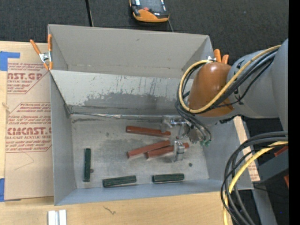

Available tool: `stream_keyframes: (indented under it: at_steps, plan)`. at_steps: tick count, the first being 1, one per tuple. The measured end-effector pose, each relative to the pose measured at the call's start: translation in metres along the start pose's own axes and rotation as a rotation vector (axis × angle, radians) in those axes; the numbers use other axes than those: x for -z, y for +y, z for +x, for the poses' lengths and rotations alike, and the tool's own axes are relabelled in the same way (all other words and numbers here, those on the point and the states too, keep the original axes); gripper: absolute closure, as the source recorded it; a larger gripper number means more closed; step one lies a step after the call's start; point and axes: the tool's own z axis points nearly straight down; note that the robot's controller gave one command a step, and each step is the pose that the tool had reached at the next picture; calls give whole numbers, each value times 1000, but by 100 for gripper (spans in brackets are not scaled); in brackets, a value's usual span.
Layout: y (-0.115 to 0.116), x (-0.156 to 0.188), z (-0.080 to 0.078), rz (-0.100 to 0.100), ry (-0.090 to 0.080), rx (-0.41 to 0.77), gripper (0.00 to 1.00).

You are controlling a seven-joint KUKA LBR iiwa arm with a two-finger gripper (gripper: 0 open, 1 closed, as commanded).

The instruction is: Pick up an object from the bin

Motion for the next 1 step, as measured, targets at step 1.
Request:
stream_keyframes:
  at_steps: [1]
  plan:
    - [21, 18, 9, 2, -1, 2, 0]
